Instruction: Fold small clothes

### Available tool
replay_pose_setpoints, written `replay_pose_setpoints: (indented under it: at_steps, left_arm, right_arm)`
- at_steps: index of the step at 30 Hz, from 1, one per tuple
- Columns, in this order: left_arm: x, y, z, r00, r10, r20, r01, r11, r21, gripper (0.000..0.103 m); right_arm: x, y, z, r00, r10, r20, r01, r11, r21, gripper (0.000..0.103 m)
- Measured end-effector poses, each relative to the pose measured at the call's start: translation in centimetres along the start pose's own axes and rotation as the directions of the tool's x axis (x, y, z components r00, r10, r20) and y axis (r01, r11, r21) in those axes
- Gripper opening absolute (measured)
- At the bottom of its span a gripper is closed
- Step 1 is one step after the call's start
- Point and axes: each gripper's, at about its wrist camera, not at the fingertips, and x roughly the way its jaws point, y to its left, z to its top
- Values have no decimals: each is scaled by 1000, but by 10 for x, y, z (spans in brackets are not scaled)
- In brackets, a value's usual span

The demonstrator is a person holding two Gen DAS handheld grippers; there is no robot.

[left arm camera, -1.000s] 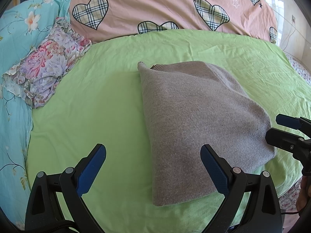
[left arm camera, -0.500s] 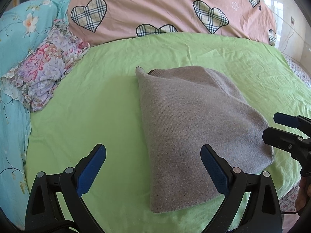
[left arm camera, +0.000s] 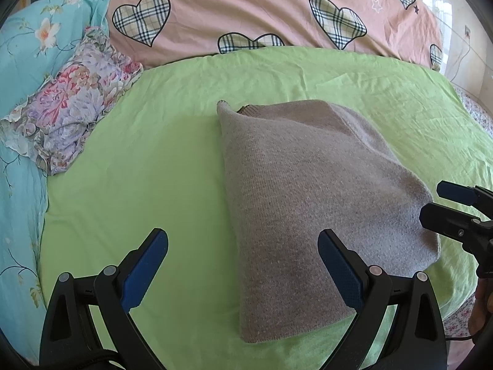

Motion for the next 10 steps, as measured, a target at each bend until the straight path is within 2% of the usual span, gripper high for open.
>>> replay_pose_setpoints:
  at_steps: [10]
  left_arm:
    - [2, 0, 1, 1000, -17, -7, 17, 1000, -19, 98]
  right_arm:
    - [5, -5, 0, 1000, 7, 0, -7, 1000, 6, 95]
